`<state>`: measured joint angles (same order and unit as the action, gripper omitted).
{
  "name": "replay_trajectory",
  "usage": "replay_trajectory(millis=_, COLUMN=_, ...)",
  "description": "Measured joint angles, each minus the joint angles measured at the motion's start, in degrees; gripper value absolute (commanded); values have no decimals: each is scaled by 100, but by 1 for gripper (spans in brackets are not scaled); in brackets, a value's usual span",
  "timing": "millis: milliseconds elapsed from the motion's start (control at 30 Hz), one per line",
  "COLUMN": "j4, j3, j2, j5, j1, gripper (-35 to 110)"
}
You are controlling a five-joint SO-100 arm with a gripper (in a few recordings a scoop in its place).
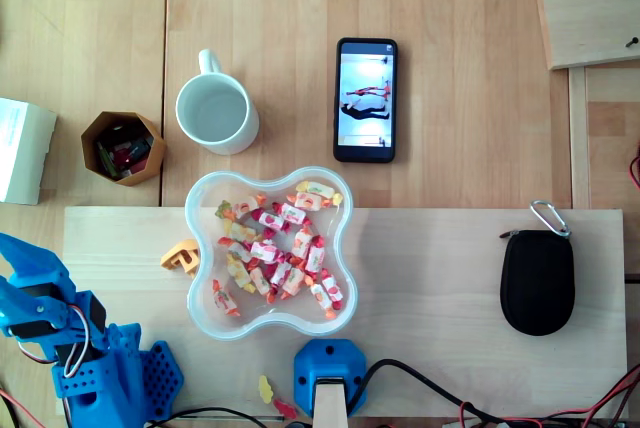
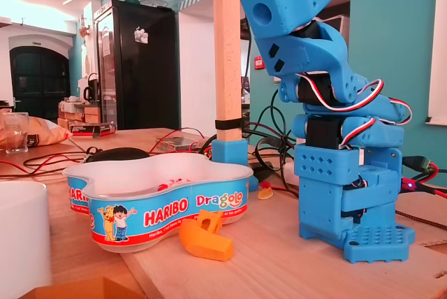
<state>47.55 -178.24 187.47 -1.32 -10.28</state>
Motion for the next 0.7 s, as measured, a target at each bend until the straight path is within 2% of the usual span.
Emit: replay_trajectory(millis=700, j4=0, j3=0, j2=0, j5=18, j1=0, gripper=19)
